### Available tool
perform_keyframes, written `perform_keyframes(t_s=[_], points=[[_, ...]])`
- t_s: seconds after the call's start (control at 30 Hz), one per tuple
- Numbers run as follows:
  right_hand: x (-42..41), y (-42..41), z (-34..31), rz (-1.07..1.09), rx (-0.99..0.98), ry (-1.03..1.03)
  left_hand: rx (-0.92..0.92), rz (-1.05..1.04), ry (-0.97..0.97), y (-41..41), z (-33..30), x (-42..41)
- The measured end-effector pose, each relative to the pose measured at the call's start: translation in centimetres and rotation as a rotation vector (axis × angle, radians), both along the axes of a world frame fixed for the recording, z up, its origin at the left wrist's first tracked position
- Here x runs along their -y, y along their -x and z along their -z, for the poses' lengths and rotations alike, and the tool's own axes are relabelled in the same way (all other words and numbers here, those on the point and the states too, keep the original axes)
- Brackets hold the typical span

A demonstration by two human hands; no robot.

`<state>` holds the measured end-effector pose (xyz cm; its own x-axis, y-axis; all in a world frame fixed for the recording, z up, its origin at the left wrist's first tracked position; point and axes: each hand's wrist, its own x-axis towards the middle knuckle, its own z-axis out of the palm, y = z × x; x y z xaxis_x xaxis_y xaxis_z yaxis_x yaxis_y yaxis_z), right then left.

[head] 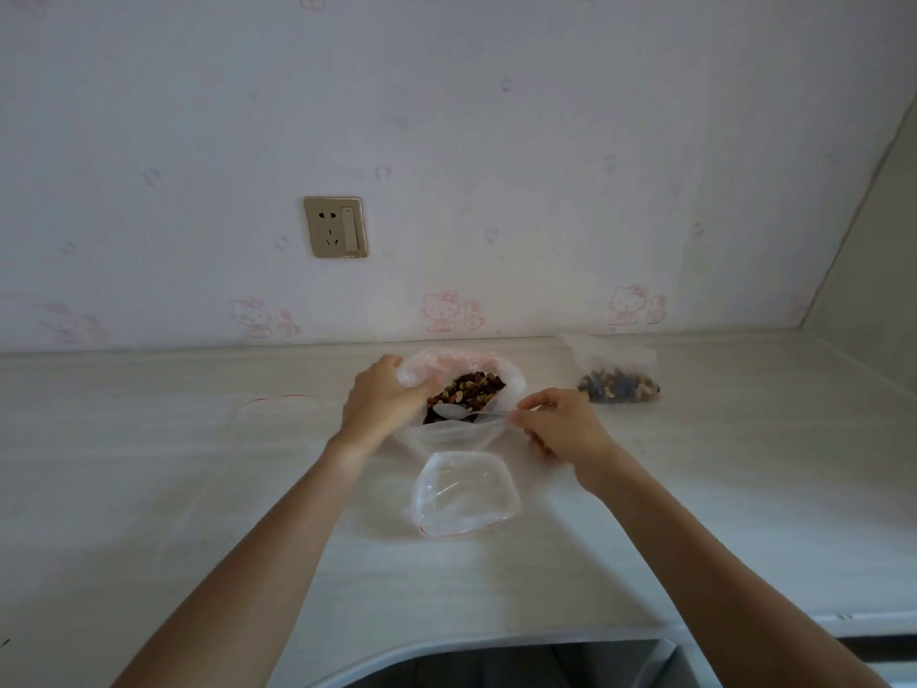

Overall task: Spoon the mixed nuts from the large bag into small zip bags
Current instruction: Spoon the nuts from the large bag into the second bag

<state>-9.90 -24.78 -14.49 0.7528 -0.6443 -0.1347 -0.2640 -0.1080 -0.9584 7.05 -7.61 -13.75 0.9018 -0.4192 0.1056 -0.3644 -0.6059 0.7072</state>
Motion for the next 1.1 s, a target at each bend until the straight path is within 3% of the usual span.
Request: perform_keyframes(t_s=[0.13,0.27,0.5,0.7,0.77,0.9,1.1], points=[[-0.4,-0.3,-0.6,-0.085,0.251,-0.35,0.115,-0.071,0.081,0.5,2.7,0.5],[-1.7,-1.7,-0.9,-0.082,0.329,-0.392,0.153,-0.03,0.312,1.0,4.0,0.3],[-1.7,-2.0,-2.7,-0.075,0.324,0.046,0.086,0.016,0.516,1.0,3.9,0.1],[-0.6,-0.9,-3.4,-0.144,0.209,0.465,0.128,0.037,0.546,1.1,3.8,0.2],[-1.3,-1.1,-2.7,-0.156,0.193,0.514,0.14,0.056,0.555,1.3,3.8,0.3],[-2.6,-1.8,-1.0,-0.051,0.229,0.414,0.132,0.09,0.559,1.3,3.7,0.4],[-3.1,-2.4,-0.2,0.014,0.242,-0.081,0.121,0.13,0.532,1.4,3.6,0.3]])
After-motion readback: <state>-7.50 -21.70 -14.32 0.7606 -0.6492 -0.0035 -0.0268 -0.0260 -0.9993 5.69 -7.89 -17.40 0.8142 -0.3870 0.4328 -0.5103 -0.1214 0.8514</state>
